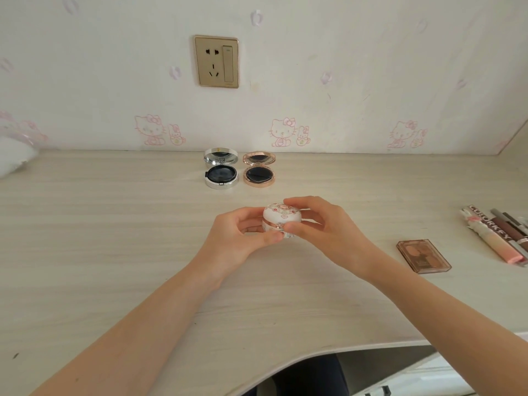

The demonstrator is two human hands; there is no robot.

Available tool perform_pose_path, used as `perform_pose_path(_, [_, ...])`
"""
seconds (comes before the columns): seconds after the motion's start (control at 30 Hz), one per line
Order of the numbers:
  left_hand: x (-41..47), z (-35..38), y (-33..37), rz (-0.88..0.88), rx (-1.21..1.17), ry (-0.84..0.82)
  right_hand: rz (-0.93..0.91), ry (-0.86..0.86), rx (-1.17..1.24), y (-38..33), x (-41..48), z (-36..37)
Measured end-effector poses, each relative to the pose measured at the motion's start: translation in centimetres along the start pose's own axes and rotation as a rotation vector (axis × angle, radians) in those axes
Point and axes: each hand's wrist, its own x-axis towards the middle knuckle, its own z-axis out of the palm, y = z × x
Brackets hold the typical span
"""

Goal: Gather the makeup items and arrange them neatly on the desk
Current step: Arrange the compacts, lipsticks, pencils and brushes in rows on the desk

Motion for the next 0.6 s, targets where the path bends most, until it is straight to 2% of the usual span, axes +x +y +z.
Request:
perform_pose_path(0.3, [0.1, -0.1, -0.3, 0.027, 0.074, -0.025, -0.006, 0.108, -0.045, 0.7, 0.4, 0.3])
perform_pose_path(0.43, [0.0, 0.1, -0.5, 0.063, 0.112, -0.016, -0.013, 0.09, -0.054, 0.1, 0.8, 0.1])
perform_pose_path(0.6, [0.5, -0.3, -1.2, 0.098, 0.383, 0.012, -0.008, 0.042, -0.041, 0.1, 0.8, 0.2])
